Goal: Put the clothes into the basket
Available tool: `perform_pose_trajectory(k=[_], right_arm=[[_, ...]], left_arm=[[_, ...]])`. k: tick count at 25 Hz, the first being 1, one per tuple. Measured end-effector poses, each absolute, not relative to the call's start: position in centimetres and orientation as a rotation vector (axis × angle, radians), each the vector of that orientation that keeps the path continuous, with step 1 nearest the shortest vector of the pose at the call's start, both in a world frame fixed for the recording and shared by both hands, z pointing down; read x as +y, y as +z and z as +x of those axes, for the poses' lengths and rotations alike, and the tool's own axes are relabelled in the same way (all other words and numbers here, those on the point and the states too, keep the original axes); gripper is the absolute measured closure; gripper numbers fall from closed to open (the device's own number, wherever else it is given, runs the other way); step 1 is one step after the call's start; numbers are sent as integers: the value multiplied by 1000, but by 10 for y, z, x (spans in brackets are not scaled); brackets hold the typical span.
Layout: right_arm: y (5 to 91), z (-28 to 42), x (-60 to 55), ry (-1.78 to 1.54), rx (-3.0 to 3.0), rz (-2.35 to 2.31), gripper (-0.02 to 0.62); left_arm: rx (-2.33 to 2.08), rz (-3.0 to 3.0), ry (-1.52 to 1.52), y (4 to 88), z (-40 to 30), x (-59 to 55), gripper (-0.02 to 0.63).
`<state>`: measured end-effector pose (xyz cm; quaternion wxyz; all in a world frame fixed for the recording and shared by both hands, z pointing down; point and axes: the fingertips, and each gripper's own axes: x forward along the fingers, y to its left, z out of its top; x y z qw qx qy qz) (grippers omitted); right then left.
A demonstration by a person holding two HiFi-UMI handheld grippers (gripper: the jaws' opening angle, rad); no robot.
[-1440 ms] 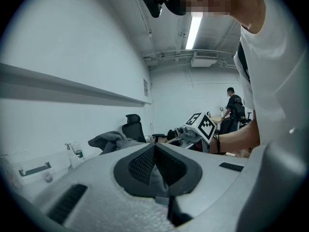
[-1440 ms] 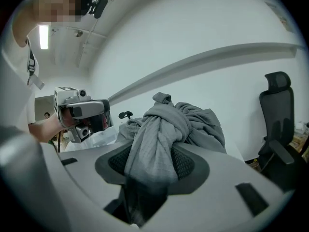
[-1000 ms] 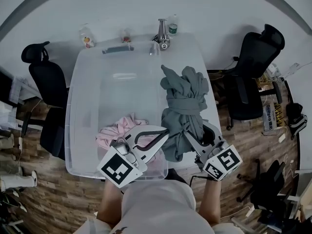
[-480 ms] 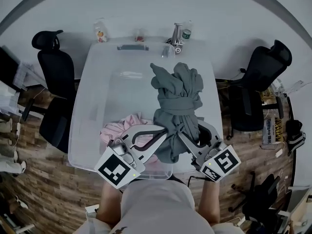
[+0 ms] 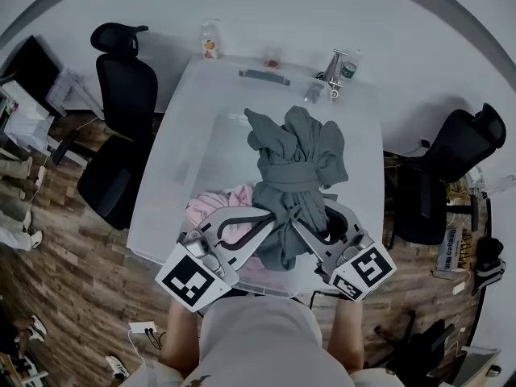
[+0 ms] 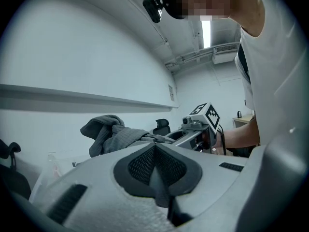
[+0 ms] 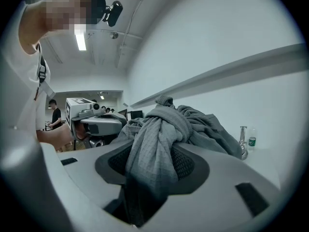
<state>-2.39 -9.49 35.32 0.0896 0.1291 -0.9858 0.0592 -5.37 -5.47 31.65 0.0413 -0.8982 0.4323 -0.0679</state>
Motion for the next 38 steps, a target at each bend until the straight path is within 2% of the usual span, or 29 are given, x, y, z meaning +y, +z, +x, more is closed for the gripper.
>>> perform_pose_trajectory(k=[17, 30, 33, 38], right_arm=[[400, -99, -49, 162, -2799, 66, 408], [452, -118, -26, 78, -2579, -17, 408], [458, -121, -30, 61, -2540, -1, 444], [484, -128, -21, -38, -2387, -57, 454]], left_arm=[[1591, -2684, -227, 333, -112, -16, 601], [1697, -2708, -210, 353, -129, 3, 601], [1705, -2713, -212, 355, -132, 4, 601], [1715, -2718, -213, 360, -138, 5, 601]])
